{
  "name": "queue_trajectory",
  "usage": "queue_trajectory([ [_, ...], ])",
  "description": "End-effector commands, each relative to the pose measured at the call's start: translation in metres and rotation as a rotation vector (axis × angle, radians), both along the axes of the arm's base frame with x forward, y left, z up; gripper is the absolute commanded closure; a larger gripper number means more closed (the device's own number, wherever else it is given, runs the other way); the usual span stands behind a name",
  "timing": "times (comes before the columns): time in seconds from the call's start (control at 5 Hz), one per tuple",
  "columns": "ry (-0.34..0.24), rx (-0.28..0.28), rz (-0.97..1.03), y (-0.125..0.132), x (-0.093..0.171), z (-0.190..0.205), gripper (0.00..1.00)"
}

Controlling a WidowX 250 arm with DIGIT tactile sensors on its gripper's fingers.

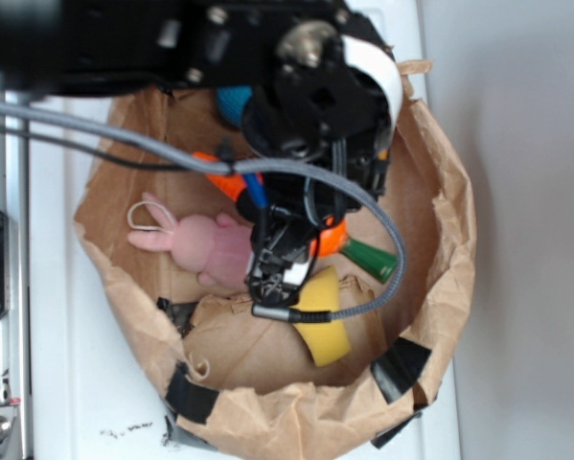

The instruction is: Grab the carrot.

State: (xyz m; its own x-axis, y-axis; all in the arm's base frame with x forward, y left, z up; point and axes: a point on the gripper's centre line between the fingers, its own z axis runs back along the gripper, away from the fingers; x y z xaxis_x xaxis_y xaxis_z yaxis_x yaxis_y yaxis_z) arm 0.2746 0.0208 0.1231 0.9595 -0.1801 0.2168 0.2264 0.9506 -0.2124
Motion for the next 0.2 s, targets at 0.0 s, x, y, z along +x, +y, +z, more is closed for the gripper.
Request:
queue_trajectory([
  [0.0, -0.088, 0.054, 0.074, 0.0026, -0.0007, 0.0234, 1.0],
])
